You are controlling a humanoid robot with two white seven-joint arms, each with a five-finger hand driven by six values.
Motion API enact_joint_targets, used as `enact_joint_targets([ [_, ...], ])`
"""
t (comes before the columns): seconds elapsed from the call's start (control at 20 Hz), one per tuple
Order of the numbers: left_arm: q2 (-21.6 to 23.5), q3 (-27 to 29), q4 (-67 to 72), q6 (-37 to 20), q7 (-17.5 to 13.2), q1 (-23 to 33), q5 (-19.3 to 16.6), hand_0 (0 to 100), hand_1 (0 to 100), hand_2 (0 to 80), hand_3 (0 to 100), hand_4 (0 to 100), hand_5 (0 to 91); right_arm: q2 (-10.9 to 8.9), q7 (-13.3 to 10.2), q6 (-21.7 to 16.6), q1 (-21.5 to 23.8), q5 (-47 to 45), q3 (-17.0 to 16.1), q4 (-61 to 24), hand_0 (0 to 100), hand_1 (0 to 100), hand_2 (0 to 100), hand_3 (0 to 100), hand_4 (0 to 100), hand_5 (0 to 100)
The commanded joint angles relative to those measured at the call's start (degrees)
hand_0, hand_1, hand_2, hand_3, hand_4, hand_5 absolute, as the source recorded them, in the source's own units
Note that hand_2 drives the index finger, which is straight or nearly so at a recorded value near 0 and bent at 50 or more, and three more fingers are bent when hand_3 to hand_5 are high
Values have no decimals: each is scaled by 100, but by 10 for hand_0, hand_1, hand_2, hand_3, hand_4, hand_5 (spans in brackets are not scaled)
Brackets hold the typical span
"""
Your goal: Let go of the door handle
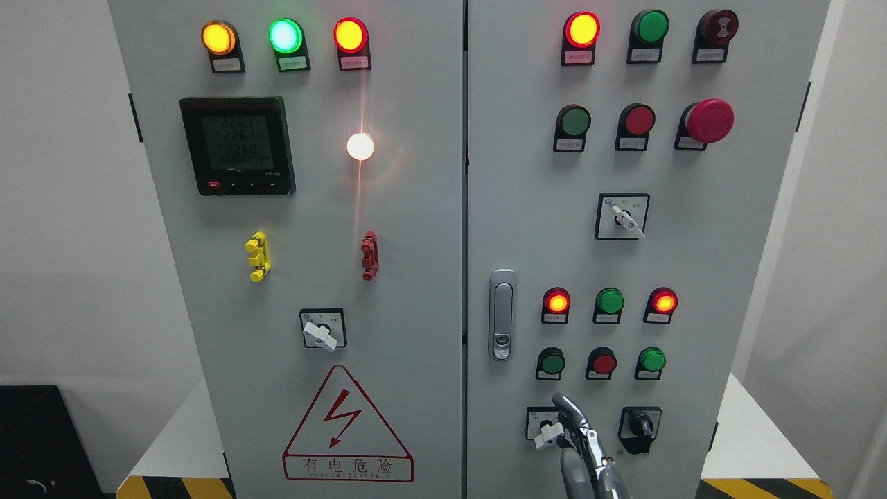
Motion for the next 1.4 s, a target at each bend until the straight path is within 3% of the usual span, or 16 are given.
enact_joint_targets([
  [0.0,0,0,0,3,-3,105,0,120,556,0,0,0,0,-5,-3,-4,-9,0,-3,-5,377,45,0,127,113,111],
  [0.4,0,0,0,3,-3,105,0,120,556,0,0,0,0,-5,-3,-13,-17,96,6,-13,378,45,0,136,137,124],
  [0.5,0,0,0,3,-3,105,0,120,556,0,0,0,0,-14,5,-13,-70,219,6,-13,372,73,0,187,262,236],
  [0.6,0,0,0,3,-3,105,0,120,556,0,0,0,0,-14,-12,-13,-114,595,6,-13,358,139,0,281,375,329],
  [0.65,0,0,0,3,-3,105,0,120,556,0,0,0,0,-23,-38,-13,-132,841,6,-5,360,193,0,365,451,423],
  [0.7,0,0,0,3,-3,105,0,120,556,0,0,0,0,-23,-47,-13,-132,1096,6,-5,365,199,0,374,465,437],
  [0.85,0,0,0,3,-3,105,0,120,556,0,0,0,0,-14,-100,-4,-202,1817,6,31,400,256,0,512,587,613],
  [0.95,0,0,0,3,-3,105,0,120,556,0,0,0,0,-14,-179,-4,-368,2257,6,153,412,317,0,641,703,775],
  [1.05,0,0,0,3,-3,105,0,120,556,0,0,0,0,-5,-284,-4,-553,2678,15,302,412,343,0,707,768,853],
  [1.1,0,0,0,3,-3,105,0,120,556,0,0,0,0,-5,-319,-13,-623,2855,32,355,409,368,0,804,854,935],
  [1.2,0,0,0,3,-3,105,0,120,556,0,0,0,0,3,-372,-22,-738,3154,67,461,409,380,0,879,917,1000],
  [1.25,0,0,0,3,-3,105,0,120,556,0,0,0,0,3,-381,-39,-782,3303,85,505,407,380,0,940,969,1000],
  [1.35,0,0,0,3,-3,105,0,120,556,0,0,0,0,3,-443,-48,-826,3663,111,566,403,379,3,968,990,1000],
])
